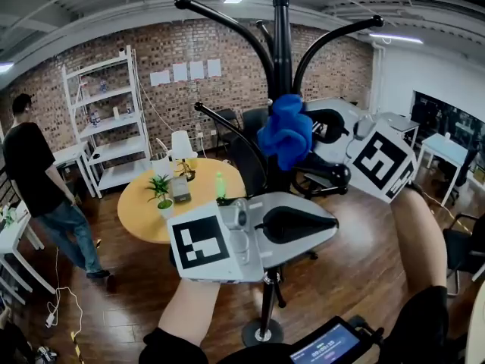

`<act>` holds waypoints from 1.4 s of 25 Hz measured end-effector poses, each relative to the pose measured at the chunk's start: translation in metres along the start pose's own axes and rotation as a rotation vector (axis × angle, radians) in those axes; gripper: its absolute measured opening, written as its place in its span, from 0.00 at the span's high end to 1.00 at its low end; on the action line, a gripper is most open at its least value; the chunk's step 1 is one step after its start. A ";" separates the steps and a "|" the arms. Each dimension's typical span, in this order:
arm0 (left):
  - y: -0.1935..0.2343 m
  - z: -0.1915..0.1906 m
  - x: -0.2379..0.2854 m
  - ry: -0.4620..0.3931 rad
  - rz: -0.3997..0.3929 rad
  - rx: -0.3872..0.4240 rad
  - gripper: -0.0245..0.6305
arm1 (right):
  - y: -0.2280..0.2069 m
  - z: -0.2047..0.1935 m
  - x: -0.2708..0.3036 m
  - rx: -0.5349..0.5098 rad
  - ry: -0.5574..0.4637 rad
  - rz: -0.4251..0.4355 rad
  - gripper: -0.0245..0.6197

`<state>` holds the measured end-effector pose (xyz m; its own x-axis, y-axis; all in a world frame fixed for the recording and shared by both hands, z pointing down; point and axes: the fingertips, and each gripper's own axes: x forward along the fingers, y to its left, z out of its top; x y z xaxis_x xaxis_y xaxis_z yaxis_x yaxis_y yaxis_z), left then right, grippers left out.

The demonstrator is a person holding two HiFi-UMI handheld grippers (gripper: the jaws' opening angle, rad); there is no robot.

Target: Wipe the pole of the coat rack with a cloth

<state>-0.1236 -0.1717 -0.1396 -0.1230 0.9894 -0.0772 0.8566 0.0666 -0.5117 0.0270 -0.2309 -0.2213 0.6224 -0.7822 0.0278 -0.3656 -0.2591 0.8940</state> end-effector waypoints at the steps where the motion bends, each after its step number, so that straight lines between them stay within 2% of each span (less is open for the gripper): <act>1: 0.001 0.002 -0.001 -0.001 0.002 0.005 0.96 | -0.010 0.005 -0.001 0.000 -0.011 -0.030 0.89; 7: 0.014 0.014 -0.001 0.018 0.000 0.023 0.96 | -0.081 0.039 -0.008 0.039 -0.099 -0.220 0.89; 11: 0.011 0.026 0.000 0.026 -0.034 0.037 0.96 | -0.115 0.055 -0.019 0.047 -0.122 -0.356 0.89; 13: 0.010 0.029 0.002 0.037 -0.046 0.039 0.96 | -0.125 0.057 -0.021 0.066 -0.122 -0.380 0.89; 16: 0.011 0.033 0.001 0.022 -0.036 0.037 0.96 | -0.117 0.054 -0.019 0.095 -0.131 -0.331 0.89; 21: 0.002 0.021 0.002 0.018 -0.039 0.025 0.96 | -0.050 0.027 -0.015 0.042 -0.061 -0.170 0.89; 24: 0.004 0.014 0.000 0.017 -0.038 0.011 0.96 | -0.016 0.006 -0.008 0.058 -0.012 -0.092 0.89; 29: -0.007 -0.004 0.004 0.011 -0.037 -0.014 0.96 | 0.031 -0.017 -0.010 0.081 0.038 -0.015 0.89; 35: -0.020 -0.016 0.005 -0.013 -0.028 -0.050 0.96 | 0.061 -0.037 -0.016 0.145 0.063 0.050 0.89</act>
<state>-0.1339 -0.1659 -0.1162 -0.1532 0.9854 -0.0744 0.8765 0.1008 -0.4707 0.0206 -0.2135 -0.1507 0.6414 -0.7602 0.1032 -0.4906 -0.3029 0.8171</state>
